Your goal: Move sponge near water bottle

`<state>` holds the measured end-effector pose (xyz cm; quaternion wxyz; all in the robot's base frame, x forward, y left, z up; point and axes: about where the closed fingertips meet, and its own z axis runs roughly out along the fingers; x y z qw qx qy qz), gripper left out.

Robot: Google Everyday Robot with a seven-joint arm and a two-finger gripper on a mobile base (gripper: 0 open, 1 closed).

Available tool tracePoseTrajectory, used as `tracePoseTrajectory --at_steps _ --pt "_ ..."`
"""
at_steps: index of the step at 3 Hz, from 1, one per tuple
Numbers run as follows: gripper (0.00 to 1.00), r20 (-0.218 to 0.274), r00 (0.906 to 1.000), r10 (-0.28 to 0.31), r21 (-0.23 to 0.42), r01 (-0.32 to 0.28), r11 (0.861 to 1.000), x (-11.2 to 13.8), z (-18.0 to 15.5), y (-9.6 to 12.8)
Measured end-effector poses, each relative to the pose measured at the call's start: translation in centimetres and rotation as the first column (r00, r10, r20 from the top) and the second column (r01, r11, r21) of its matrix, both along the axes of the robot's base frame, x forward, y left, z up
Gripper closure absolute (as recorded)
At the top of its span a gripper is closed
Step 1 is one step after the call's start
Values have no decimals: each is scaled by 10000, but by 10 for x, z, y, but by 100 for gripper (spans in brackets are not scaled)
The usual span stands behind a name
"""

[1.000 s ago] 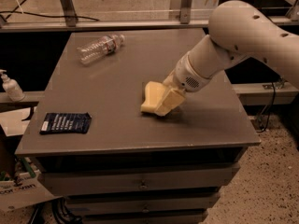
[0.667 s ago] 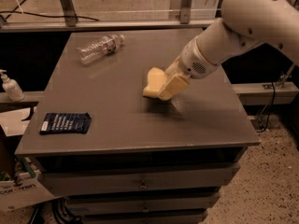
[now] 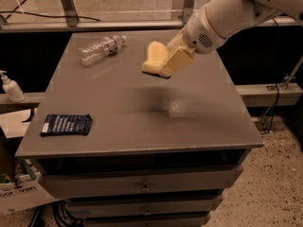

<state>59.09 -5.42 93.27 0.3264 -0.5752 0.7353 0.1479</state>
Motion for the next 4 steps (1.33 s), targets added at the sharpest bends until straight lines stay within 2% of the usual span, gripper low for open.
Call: tracePoseTrajectory --at_steps 1,2,3,4 --pt "100 138 9999 -90 206 87 9997 0 3 -3" --pt "100 659 9978 -16 429 -12 9991 17 12 15" --pt "100 1124 9935 200 452 -252 9987 42 17 50" --pt "100 1329 9893 608 108 -628 9980 67 10 86"
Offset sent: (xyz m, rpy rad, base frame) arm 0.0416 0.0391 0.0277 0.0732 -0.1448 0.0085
